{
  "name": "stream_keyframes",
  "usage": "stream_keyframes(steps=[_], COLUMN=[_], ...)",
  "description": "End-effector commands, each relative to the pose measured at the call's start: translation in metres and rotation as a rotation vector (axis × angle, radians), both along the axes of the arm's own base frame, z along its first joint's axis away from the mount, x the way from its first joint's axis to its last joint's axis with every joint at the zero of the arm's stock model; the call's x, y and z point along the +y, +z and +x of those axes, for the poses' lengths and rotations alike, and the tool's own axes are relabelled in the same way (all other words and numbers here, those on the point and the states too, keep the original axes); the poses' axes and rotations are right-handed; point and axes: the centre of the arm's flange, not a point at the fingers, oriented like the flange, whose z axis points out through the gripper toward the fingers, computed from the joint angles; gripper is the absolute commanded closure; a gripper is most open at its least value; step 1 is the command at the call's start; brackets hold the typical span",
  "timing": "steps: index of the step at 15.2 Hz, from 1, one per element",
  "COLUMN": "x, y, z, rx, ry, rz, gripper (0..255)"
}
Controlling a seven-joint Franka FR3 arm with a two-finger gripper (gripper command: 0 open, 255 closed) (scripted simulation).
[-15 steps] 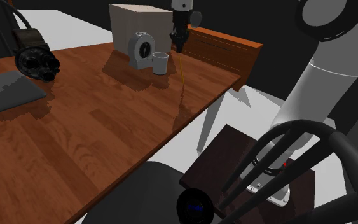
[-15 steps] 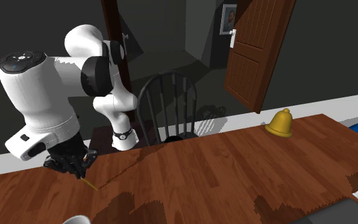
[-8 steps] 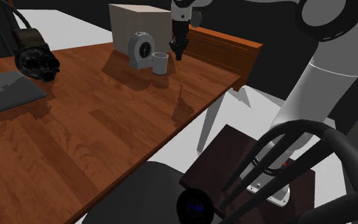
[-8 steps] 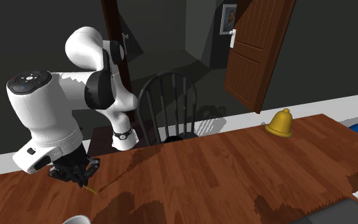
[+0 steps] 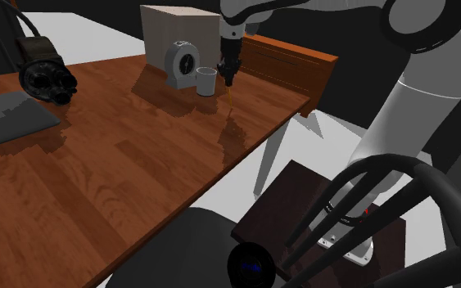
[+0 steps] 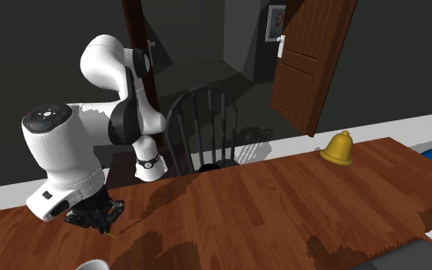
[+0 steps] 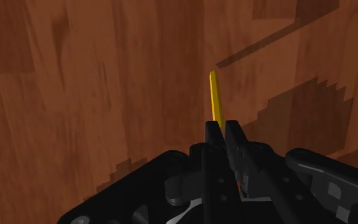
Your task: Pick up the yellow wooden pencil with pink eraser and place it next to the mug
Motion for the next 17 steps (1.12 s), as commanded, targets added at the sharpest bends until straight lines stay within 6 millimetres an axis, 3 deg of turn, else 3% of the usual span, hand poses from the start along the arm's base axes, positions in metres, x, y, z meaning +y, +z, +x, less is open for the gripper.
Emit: stream_keyframes(steps=[1,8,16,17], x=[-0.002,-0.002,-0.002,-0.003], y=[-0.035,-0.075,-0.075,-0.071], z=[0.004,0.004,0.004,0.009], rx=[0.044,0.044,0.044,0.045], ry=[0.0,0.0,0.0,-0.001], rz=[0.005,0.005,0.005,0.005], gripper=[255,255,255,0])
